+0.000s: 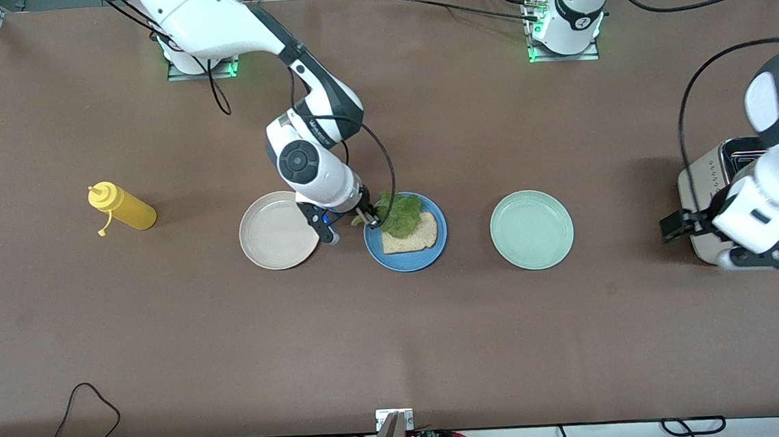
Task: Make sandwich in blue plate with both arms
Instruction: 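Place the lettuce leaf onto the bread with the right gripper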
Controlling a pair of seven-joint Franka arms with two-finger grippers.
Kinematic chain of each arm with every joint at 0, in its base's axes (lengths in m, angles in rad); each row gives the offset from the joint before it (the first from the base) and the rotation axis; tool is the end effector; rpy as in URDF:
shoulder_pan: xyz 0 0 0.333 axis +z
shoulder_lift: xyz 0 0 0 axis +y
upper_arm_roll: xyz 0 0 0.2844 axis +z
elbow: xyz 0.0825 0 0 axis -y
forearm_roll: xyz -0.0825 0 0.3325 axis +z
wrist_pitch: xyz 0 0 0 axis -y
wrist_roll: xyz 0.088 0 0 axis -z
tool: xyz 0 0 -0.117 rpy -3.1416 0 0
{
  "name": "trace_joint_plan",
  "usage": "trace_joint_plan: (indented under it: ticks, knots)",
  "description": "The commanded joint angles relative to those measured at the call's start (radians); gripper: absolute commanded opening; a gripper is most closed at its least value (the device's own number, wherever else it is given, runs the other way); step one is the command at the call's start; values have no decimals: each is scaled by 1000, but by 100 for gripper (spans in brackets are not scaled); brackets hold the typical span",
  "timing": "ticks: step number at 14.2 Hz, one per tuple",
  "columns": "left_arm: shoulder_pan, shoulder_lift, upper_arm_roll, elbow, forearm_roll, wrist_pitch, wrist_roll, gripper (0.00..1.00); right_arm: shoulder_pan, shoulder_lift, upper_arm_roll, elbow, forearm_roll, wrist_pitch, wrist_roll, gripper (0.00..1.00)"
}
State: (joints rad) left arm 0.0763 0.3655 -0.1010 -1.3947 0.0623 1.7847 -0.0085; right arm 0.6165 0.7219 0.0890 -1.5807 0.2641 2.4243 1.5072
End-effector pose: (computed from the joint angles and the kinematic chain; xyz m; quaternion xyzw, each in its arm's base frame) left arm 0.6115 0.0000 0.4737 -0.9998 0.0108 -0.0134 0.0123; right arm 0.5018 0.4201 0.2276 -0.8655 0.4823 0.0813 0.1076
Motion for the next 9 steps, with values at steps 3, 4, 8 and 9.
trace_joint_plan:
  ticks: [3,4,8,9]
  knots:
    - [-142,-144,176,-24,-70,-168,1,100,35,65,-9,97,9,42,56,2]
    - [-141,-163,175,-32,-68,-177,-36,100,34,65,-11,97,9,44,51,2]
    - [-139,-269,175,-173,-68,-168,-38,100,34,97,-12,134,7,45,50,2]
    - [-139,-295,173,-216,-67,-139,-38,100,34,106,-12,140,6,45,50,2]
